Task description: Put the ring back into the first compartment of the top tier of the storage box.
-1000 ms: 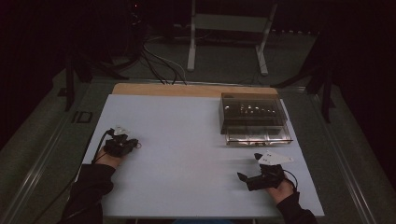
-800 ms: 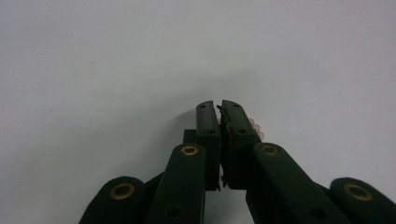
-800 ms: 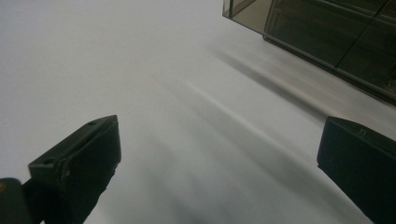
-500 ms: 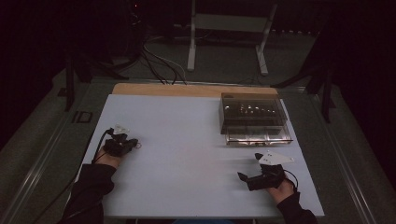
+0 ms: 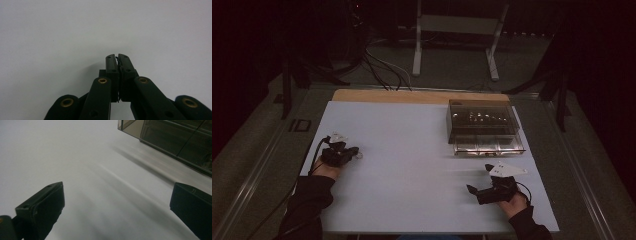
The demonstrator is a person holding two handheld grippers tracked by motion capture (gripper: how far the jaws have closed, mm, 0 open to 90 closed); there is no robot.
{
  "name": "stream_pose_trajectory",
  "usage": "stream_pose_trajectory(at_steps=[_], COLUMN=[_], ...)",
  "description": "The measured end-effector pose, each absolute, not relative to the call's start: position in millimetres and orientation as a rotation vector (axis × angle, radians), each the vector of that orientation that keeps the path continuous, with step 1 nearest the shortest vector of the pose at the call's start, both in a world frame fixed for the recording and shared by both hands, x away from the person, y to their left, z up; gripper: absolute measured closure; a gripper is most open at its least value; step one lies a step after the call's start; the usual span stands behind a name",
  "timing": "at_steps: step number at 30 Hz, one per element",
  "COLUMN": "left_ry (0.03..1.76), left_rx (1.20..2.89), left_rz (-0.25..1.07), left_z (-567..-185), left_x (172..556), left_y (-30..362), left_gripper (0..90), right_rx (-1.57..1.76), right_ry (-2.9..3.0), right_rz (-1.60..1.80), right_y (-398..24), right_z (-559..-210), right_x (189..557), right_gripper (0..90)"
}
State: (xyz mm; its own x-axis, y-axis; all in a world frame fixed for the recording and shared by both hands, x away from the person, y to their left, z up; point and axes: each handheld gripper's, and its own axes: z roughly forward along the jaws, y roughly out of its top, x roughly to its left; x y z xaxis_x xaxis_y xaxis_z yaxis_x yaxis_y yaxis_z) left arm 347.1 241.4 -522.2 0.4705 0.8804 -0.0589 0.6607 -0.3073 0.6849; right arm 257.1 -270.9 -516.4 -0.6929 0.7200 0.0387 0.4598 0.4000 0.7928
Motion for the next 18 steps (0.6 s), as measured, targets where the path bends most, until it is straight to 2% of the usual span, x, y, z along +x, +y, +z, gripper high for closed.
stream_pose_trajectory(at_steps=[18], left_ry=[1.177], left_rx=[2.054], left_rz=[0.405], left_z=[-504], left_x=[339], left_y=[221], left_gripper=[90.0], right_rx=[1.024], right_ry=[2.35], right_rz=[1.185], right_y=[-271], right_z=[-516], right_x=[257], right_gripper=[0.0])
